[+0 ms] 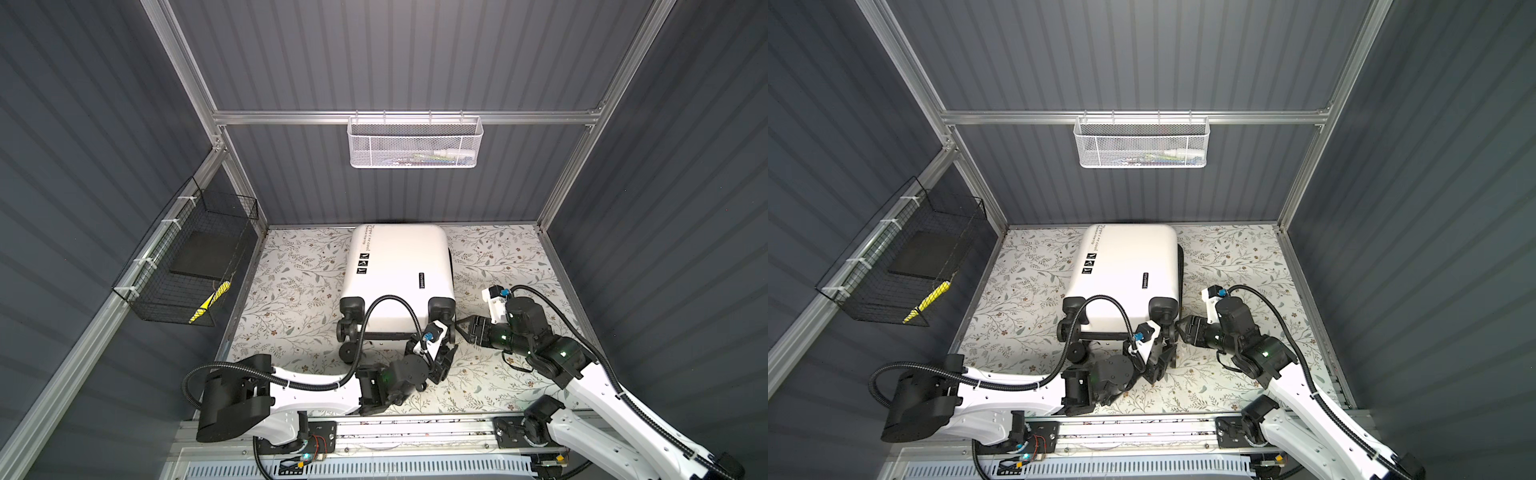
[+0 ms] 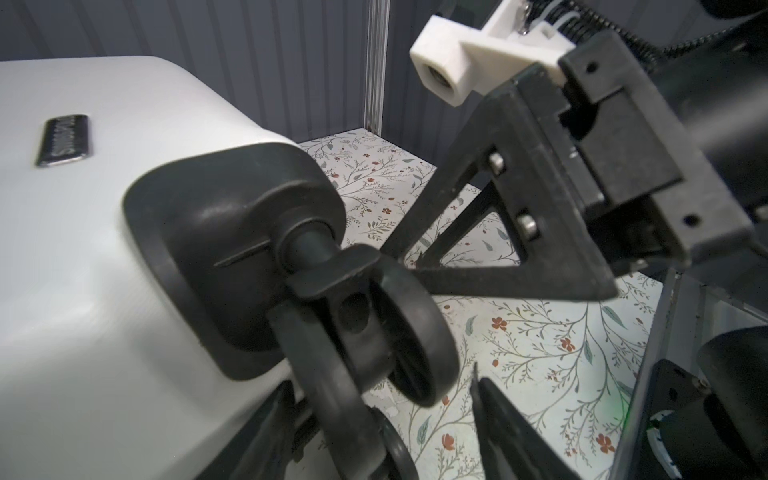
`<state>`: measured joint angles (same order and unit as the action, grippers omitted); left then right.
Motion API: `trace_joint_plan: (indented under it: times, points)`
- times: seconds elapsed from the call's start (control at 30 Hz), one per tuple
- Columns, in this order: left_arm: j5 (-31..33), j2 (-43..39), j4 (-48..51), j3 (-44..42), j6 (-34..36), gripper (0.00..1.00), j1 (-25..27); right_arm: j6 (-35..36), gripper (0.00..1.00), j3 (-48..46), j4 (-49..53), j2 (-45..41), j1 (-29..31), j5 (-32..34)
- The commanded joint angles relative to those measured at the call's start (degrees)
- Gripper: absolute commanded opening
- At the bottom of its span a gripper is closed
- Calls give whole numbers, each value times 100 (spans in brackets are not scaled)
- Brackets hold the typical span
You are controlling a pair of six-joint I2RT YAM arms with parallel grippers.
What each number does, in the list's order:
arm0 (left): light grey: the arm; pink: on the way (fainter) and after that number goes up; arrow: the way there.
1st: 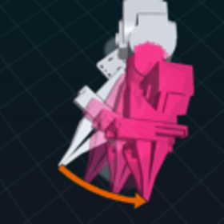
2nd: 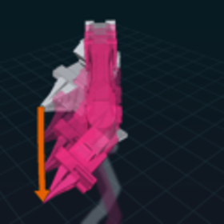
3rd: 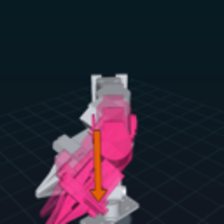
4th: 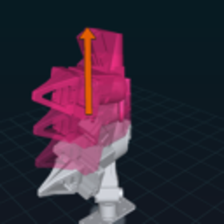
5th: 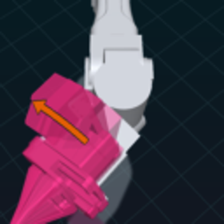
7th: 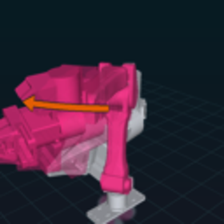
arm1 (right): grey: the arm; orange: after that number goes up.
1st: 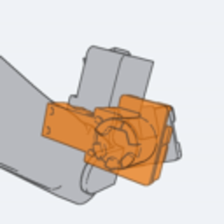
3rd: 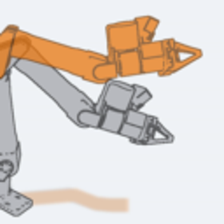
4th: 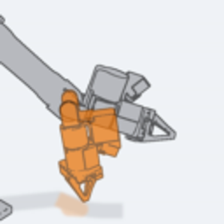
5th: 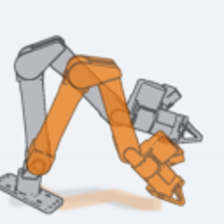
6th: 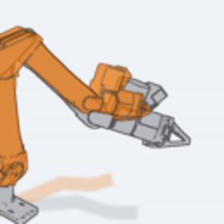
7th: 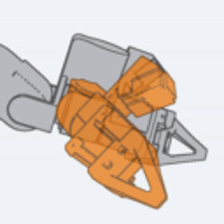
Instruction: Pack the luggage
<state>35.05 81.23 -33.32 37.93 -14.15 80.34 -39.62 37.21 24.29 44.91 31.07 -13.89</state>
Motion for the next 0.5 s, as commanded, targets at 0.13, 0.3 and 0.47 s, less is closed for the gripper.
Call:
trace_joint_plan:
  times: [0.13,0.3,0.47]
  points:
    - [667,296,-527,252,-144,68,46,32,63,-37,-355,72,30,-264]
    - [937,470,-566,333,-125,61,52,45,64,22,-288,20,30,-148]
    - [1038,535,-531,397,64,53,50,126,69,188,73,-132,-27,176]
